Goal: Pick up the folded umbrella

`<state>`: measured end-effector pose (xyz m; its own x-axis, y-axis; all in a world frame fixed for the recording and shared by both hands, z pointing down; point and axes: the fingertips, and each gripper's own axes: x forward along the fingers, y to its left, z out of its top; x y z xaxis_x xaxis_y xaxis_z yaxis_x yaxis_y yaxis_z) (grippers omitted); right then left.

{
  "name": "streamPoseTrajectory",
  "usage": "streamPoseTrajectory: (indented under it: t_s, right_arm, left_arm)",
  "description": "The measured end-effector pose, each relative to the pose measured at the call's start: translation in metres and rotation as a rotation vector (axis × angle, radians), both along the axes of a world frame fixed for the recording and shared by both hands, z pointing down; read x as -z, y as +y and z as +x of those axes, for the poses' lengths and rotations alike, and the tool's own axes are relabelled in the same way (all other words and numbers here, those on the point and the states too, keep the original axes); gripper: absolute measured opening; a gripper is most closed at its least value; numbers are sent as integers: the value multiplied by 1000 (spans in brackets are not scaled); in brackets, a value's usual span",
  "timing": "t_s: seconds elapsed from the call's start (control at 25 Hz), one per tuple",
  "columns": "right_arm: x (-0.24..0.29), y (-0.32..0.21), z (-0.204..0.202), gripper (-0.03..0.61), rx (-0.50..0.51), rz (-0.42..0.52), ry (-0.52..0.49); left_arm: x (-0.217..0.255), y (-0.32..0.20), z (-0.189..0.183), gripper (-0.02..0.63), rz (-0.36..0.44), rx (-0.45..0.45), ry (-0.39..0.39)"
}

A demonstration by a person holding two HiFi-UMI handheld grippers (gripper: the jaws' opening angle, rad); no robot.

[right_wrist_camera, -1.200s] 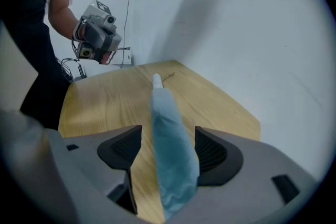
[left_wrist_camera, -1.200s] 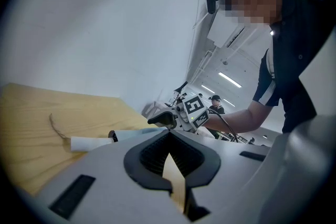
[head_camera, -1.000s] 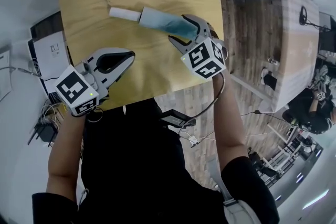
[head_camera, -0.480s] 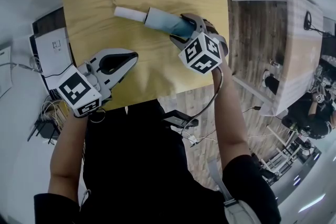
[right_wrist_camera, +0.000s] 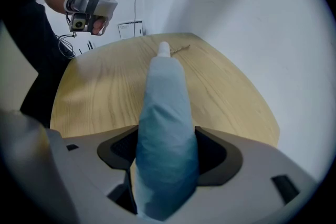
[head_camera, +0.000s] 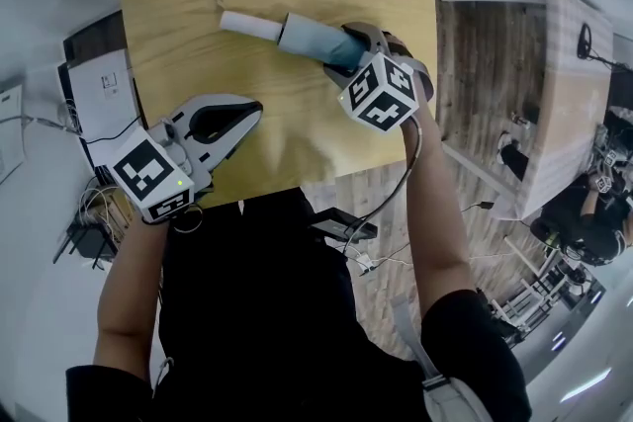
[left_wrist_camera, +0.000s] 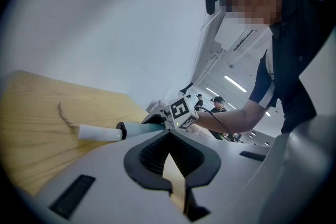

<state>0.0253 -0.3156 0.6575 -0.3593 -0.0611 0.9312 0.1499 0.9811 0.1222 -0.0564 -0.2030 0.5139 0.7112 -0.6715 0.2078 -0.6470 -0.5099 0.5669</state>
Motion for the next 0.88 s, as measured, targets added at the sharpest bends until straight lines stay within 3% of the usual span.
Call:
streamPoseTrajectory:
  t_s: [0.64, 0.88]
  right_arm:
    - [-7, -2, 0, 304, -12, -97, 40]
    - [-6, -2, -1, 304, -6, -87, 24]
  left_arm:
    - [-9, 8, 9, 11, -21, -5, 22]
    - [-5, 9, 8, 11, -19, -2, 22]
